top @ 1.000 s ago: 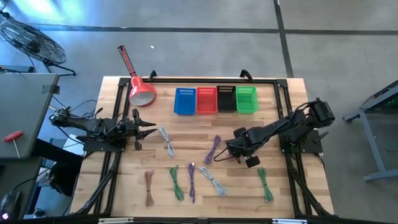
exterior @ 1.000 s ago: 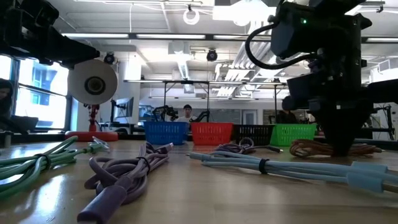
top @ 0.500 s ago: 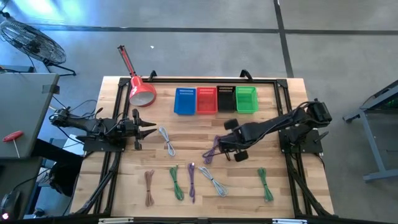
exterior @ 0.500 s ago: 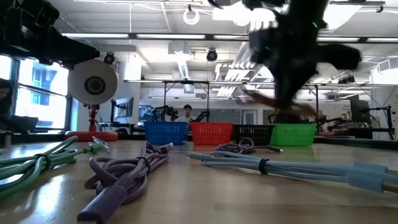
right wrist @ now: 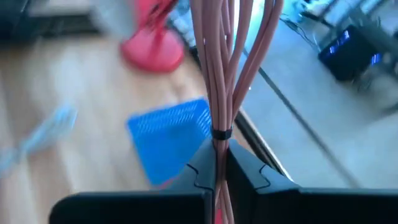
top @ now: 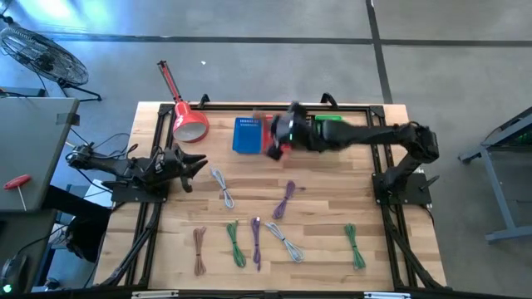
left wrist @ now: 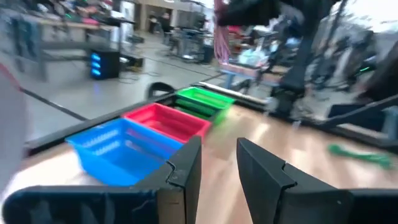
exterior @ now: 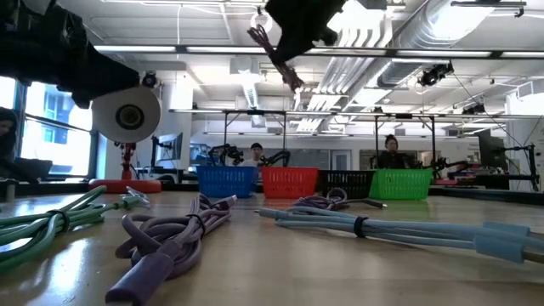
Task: Pick & Place USB Port
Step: Put the right pink charger cable into the orange bin
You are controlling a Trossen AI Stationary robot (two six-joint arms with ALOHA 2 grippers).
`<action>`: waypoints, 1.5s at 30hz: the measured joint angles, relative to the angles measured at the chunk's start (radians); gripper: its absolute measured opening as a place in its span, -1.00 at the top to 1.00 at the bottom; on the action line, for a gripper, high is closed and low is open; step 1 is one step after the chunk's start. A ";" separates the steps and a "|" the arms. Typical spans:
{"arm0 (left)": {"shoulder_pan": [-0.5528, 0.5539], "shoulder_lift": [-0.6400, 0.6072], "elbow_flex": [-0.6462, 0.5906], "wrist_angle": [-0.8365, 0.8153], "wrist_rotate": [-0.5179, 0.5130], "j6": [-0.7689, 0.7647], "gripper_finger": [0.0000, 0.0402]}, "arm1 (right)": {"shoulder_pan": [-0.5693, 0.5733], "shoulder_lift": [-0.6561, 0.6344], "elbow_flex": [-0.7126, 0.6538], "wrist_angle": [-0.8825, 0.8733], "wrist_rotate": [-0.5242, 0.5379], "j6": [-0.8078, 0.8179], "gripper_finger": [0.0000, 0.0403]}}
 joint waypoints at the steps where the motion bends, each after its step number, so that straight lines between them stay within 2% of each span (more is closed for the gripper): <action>1: 0.000 0.000 0.000 -0.003 -0.022 0.021 0.51 | -0.032 0.004 0.000 0.010 -0.019 0.029 0.96; 7: 0.000 0.000 0.005 -0.035 -0.085 0.146 0.51 | -0.175 0.071 0.000 0.044 -0.112 0.190 0.96; 13: 0.000 0.000 0.009 -0.062 -0.086 0.190 0.51 | -0.192 0.200 0.000 0.089 -0.186 0.253 0.96; 18: 0.000 0.000 0.009 -0.064 -0.084 0.193 0.51 | -0.170 0.266 0.000 0.070 -0.100 0.279 0.96; 25: 0.000 0.000 0.007 -0.051 -0.084 0.260 0.51 | -0.133 0.271 0.000 -0.006 -0.029 0.353 0.96; 32: 0.000 0.000 0.003 -0.028 -0.085 0.348 0.51 | -0.120 0.271 -0.018 -0.040 -0.007 0.418 0.96; 39: 0.000 0.000 0.004 -0.027 -0.084 0.351 0.51 | -0.127 0.277 -0.018 -0.038 -0.010 0.431 0.96; 45: 0.000 0.000 0.004 -0.026 -0.083 0.351 0.51 | -0.140 0.291 -0.018 -0.050 -0.055 0.448 0.95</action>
